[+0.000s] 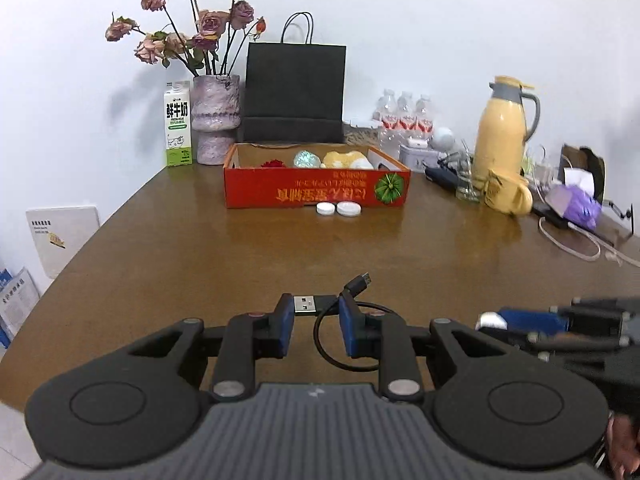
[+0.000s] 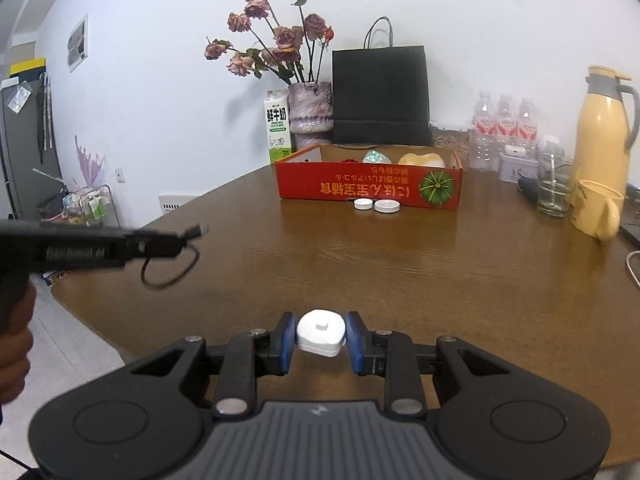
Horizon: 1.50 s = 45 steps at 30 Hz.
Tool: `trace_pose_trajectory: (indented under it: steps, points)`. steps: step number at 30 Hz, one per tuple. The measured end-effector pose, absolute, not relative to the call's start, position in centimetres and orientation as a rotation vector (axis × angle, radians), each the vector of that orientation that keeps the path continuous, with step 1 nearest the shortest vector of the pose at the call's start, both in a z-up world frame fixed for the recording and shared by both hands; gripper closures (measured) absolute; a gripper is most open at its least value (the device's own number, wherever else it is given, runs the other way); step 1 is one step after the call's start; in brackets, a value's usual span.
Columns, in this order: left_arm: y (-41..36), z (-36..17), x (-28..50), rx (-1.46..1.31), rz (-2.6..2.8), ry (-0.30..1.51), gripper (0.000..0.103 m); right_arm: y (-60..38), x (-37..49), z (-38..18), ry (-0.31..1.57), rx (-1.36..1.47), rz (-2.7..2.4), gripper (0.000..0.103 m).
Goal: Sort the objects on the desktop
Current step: 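Lift the held cable and white cap and pull both tools back, then carry the cable and white cap over the box and lower them in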
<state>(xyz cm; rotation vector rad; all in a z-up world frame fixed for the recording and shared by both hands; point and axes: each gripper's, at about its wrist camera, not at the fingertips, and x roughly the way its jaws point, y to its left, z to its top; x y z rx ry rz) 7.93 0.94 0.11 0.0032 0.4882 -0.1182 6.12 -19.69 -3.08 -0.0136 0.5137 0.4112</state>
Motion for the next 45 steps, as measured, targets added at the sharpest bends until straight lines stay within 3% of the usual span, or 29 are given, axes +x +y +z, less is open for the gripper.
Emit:
trace_pose_trajectory:
  steps: [16, 25, 35, 45]
  points:
    - [0.0, -0.9, 6.9, 0.008, -0.145, 0.515, 0.078, -20.1, 5.4, -2.8, 0.503, -0.009, 0.387, 0.077]
    - [0.5, -1.0, 11.1, -0.020, -0.174, 0.571, 0.078, -20.2, 9.7, -3.3, 0.542, 0.016, 0.360, 0.077]
    - [4.2, 7.4, 23.4, -0.016, -0.250, 0.417, 0.078, -22.0, 21.4, 4.5, 0.432, 0.066, 0.421, 0.077]
    - [5.8, 8.2, 41.6, -0.040, -0.152, 0.502, 0.078, -21.5, 38.9, 8.4, 0.486, 0.092, 0.374, 0.077]
